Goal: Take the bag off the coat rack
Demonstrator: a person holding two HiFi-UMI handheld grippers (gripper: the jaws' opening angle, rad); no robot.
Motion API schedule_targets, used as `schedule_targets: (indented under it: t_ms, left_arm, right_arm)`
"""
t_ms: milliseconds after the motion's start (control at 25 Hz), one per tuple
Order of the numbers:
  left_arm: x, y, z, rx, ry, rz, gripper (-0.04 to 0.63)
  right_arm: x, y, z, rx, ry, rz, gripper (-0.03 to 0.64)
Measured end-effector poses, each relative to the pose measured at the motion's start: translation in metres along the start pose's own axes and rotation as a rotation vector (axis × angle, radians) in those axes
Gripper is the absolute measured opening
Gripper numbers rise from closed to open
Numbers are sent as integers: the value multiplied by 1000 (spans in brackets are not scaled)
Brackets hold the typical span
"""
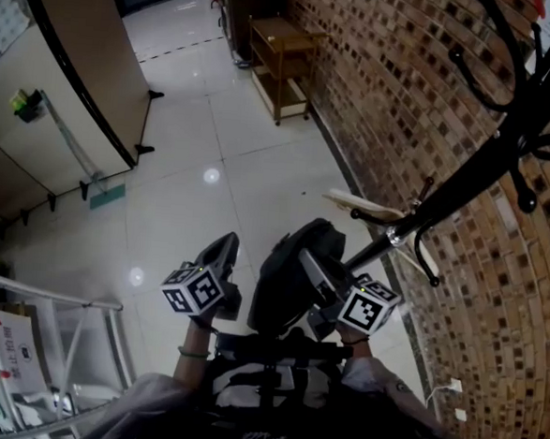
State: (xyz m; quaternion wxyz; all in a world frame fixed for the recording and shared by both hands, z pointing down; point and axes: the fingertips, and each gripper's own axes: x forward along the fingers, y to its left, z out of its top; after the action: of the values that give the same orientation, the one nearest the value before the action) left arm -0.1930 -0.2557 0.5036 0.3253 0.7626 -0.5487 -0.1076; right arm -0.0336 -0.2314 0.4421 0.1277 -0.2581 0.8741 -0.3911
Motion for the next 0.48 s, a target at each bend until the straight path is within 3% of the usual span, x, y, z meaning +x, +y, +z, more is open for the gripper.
schedule_targets:
  t_ms: [480]
  left_arm:
    - [22,-39,-23,54,110,-133,8]
  right_arm:
    - [-54,-29,-20,-32,-53,-185,48]
